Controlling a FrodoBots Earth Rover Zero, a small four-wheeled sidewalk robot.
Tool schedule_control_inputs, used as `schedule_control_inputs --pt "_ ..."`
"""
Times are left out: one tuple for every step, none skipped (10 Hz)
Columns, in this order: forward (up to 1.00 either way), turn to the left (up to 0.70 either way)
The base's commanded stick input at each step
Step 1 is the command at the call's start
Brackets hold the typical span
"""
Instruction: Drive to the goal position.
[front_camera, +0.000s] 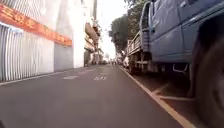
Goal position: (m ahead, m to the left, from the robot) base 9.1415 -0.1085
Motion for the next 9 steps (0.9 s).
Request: schedule_control_inputs --pt "0.45 0.00" --pt "0.45 0.00" --pt "0.45 0.00" --pt "0.45 0.00" --pt "0.45 0.00" --pt "0.45 0.00" --pt "0.45 0.00" --pt "0.45 0.00" --pt "0.45 0.00"
